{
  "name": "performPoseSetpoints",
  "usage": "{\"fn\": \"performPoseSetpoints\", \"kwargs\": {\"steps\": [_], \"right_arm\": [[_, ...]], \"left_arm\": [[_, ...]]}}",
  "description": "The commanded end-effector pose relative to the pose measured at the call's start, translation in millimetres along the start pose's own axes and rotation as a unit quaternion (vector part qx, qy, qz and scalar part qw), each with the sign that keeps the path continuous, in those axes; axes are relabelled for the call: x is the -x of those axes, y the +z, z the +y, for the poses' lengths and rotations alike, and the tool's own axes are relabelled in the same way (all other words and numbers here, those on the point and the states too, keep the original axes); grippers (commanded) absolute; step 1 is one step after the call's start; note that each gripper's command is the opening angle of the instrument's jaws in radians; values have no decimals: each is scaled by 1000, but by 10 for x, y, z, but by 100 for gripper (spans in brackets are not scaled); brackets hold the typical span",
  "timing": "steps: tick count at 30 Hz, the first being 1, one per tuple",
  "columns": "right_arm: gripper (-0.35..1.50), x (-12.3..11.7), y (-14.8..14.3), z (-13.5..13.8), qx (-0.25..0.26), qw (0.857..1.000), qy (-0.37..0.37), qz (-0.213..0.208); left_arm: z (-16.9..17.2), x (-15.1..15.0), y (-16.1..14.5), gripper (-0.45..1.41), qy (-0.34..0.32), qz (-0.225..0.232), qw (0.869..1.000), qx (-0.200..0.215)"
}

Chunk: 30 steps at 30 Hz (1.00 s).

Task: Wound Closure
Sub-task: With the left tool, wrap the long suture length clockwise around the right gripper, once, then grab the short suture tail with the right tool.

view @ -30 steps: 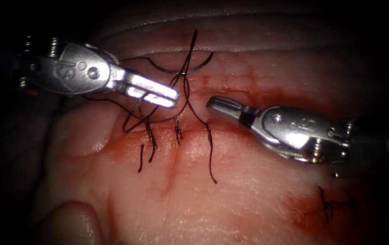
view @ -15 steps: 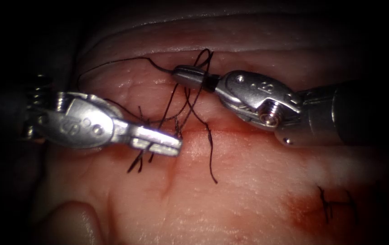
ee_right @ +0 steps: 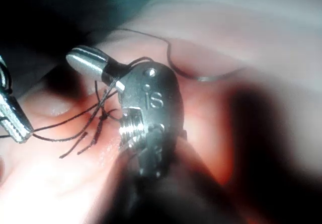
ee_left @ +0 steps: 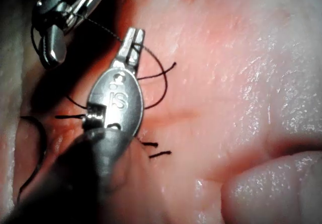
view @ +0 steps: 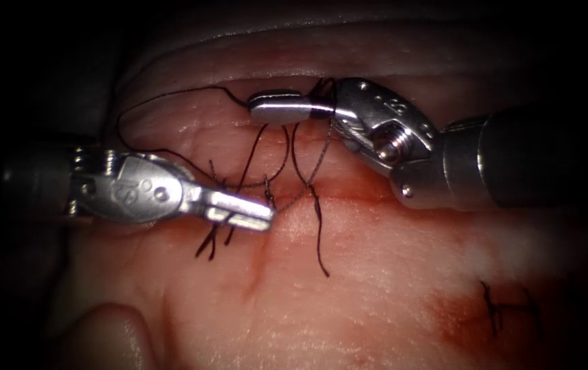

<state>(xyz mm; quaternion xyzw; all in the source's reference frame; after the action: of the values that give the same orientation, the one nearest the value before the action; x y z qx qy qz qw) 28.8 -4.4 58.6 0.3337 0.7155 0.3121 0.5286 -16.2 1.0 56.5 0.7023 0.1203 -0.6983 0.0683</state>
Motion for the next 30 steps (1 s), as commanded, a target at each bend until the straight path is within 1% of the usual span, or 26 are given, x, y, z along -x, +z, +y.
{"fn": "performPoseSetpoints", "kwargs": {"steps": [1,3,7,9,13,19,24,26,30], "right_arm": [[-35,6,9,-3,-27,1000,7,-2],[-35,5,9,-6,-49,999,11,-2],[-35,0,6,-14,-71,997,22,-2],[-35,-2,4,-18,-77,997,26,-12],[-35,2,2,-28,-90,993,17,-70],[-35,12,3,-37,-119,982,-10,-147],[-35,23,6,-36,-137,966,-44,-215],[-35,29,9,-35,-142,957,-62,-247],[-35,39,14,-31,-146,939,-91,-299]], "left_arm": [[-2,10,6,-45,-1,0,1000,0],[-5,22,6,-45,-6,-3,1000,-1],[-11,41,-2,-45,-11,-11,1000,-6],[-15,50,-8,-45,-17,-15,1000,-10],[-26,65,-17,-45,-20,-27,999,-21],[-35,82,-17,-45,-27,-35,999,-28],[-36,89,-9,-45,-33,-38,998,-33],[-37,89,-8,-45,-34,-39,998,-34],[-36,89,-8,-45,-34,-39,998,-34]]}}
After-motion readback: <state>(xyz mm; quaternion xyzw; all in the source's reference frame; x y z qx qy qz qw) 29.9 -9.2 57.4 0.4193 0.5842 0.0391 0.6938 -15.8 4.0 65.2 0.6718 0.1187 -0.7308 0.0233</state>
